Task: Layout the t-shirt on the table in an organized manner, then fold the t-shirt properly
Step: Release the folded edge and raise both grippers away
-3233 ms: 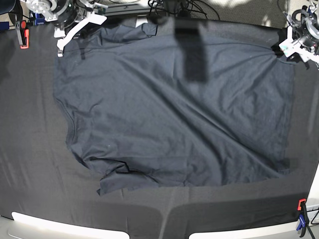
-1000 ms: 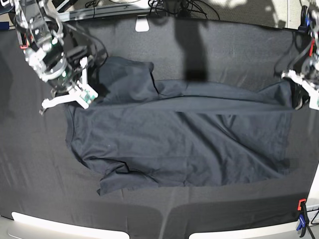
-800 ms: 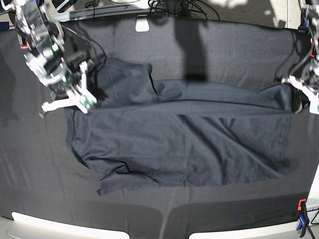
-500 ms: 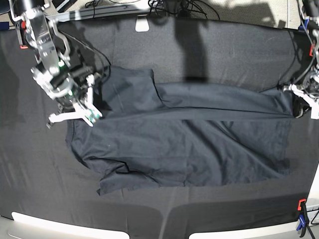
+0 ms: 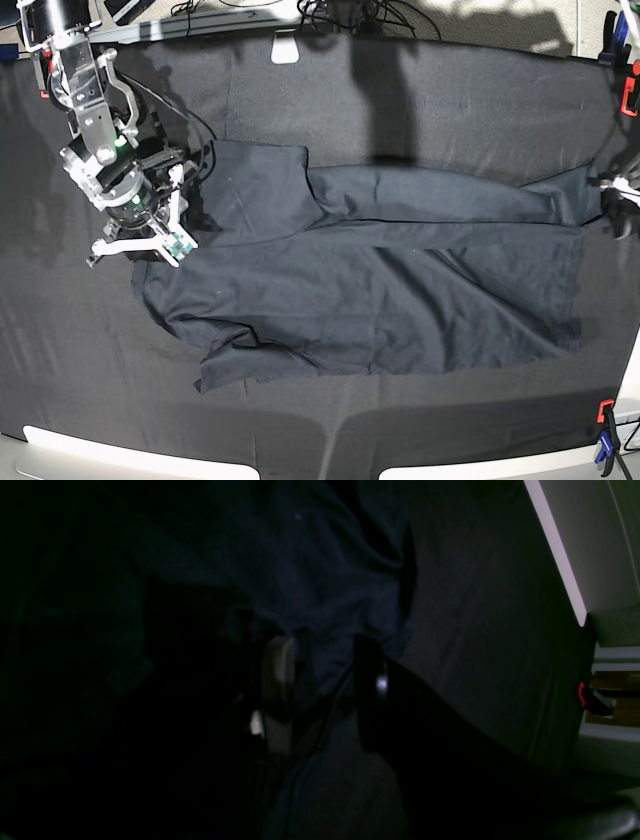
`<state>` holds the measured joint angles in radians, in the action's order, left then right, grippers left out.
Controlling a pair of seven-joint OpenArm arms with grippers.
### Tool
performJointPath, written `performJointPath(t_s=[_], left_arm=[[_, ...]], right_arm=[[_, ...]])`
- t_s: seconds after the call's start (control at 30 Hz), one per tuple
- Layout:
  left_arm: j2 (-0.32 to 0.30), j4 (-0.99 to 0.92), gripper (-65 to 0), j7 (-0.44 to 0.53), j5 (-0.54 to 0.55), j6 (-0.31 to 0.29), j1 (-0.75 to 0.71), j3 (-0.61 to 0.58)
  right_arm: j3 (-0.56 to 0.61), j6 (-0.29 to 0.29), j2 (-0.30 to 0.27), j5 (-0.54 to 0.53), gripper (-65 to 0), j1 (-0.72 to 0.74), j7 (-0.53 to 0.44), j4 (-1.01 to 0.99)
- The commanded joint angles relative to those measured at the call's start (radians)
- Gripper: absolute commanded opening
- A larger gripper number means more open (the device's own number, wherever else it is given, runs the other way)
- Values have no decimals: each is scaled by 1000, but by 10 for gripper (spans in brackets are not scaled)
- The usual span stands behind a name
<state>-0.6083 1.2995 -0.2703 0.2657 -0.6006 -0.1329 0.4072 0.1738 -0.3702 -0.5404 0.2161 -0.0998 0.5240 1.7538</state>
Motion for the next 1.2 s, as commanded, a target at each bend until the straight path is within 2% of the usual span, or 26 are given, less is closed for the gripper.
performJointPath(t_s=[0.0,0.03,0.1,0.3,0.43,0.47,0.5,0.53,0.6,0.83,1.0,1.07,1.17], left_arm=[[-22,46,-384,31,16,-66,-18,9],[-21,76,-384,51,11,-97,-44,9],[-19,143,-384,101,-31,-97,-103,3],[-23,232,-384,220,-401,-97,-198,-79],[-24,232,-384,219,-578,-97,-198,-201],[-24,232,-384,214,-607,-96,-197,-229],[-24,232,-384,208,-628,-42,-196,-251],[-24,232,-384,204,-645,-3,-196,-266],[-24,232,-384,187,-659,32,-194,-277],[-52,213,-394,152,-658,52,-193,-277],[-58,84,-413,148,-658,55,-157,-277],[-55,34,-467,148,-658,66,-142,-277],[-56,15,-645,144,-658,90,-143,-277]], right_arm=[[-10,13,-13,7,-455,17,-17,15],[-10,16,-13,6,-455,17,-19,15],[-10,28,-13,6,-455,17,-20,15],[-10,54,-13,7,-455,17,-24,15],[-10,56,-13,7,-455,17,-24,15],[-10,56,-13,7,-455,17,-24,15],[-10,56,-13,7,-455,17,-24,15],[-10,56,-13,7,-455,17,-24,15],[-10,56,-13,7,-455,17,-24,15],[-10,56,-14,7,-455,17,-24,15],[-10,56,-13,7,-455,17,-25,15],[-10,56,-13,7,-455,16,-27,15],[-10,56,-13,7,-455,16,-28,15]])
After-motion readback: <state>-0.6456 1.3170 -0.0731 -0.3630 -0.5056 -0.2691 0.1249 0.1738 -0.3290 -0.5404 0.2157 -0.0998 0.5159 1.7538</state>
